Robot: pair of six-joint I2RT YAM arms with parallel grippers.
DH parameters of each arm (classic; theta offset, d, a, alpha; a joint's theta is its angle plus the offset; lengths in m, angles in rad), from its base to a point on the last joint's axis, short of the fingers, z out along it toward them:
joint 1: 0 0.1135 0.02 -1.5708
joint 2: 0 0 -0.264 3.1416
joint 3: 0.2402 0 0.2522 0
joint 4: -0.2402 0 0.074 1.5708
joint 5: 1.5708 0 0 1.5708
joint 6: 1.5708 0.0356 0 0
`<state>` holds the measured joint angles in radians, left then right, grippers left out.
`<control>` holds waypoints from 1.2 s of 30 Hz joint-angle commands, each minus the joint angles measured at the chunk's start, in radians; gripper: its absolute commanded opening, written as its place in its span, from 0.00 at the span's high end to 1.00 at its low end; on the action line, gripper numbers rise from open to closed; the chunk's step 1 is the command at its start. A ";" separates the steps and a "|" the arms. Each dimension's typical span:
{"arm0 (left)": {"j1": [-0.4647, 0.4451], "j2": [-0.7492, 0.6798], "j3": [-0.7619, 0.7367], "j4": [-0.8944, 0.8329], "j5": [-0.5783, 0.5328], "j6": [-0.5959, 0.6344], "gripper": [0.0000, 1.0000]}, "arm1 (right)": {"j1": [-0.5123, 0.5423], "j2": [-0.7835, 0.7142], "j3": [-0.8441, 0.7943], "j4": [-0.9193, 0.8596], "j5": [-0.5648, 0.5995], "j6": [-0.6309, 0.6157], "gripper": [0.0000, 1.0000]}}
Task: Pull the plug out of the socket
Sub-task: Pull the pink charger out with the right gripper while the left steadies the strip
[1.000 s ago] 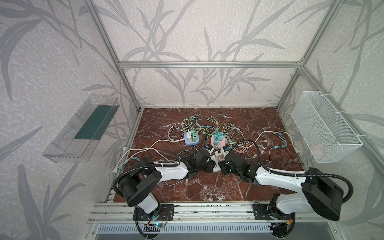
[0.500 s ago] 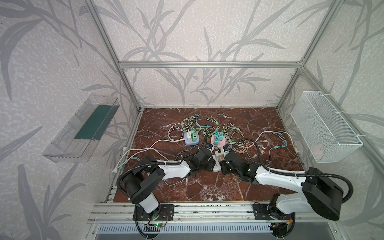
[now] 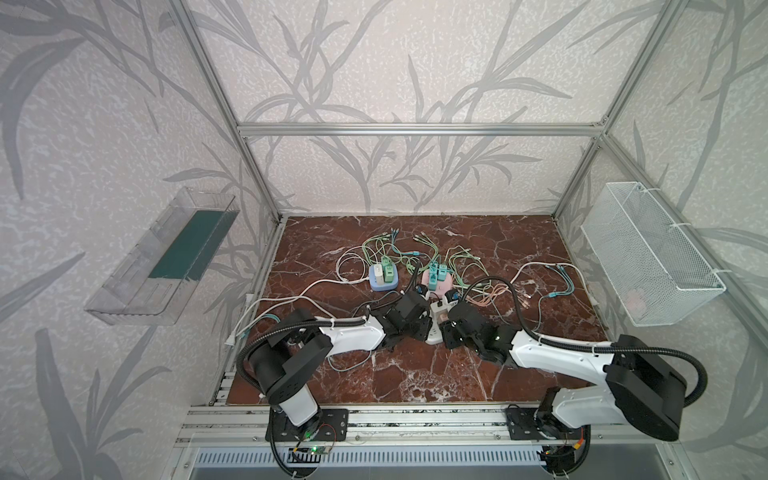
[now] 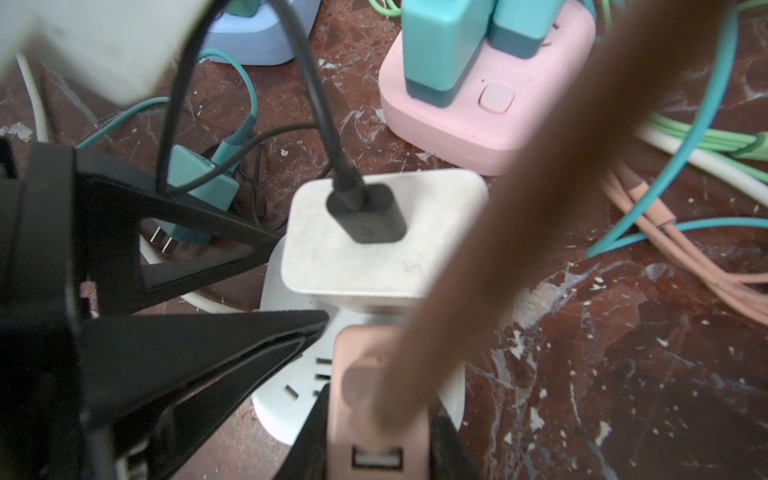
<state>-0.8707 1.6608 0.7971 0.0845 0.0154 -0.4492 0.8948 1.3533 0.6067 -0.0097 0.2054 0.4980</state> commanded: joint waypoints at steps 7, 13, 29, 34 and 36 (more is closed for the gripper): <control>-0.004 0.063 0.037 -0.119 -0.019 -0.019 0.48 | 0.006 -0.067 0.033 -0.018 0.007 0.007 0.93; -0.004 0.060 0.041 -0.137 -0.031 -0.011 0.48 | 0.005 -0.082 0.022 -0.032 0.025 0.008 0.93; -0.014 0.011 -0.006 -0.072 -0.042 -0.001 0.48 | -0.151 -0.272 -0.122 -0.036 -0.149 -0.032 0.91; -0.019 0.001 -0.013 -0.055 -0.044 0.003 0.48 | -0.257 -0.309 -0.160 -0.052 -0.263 -0.023 0.90; -0.021 -0.010 -0.018 -0.042 -0.046 0.007 0.47 | -0.306 -0.319 -0.182 -0.051 -0.310 -0.011 0.89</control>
<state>-0.8829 1.6707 0.8085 0.0830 -0.0097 -0.4595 0.6292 1.0561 0.4496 -0.0433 -0.0135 0.4789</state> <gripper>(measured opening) 0.525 0.292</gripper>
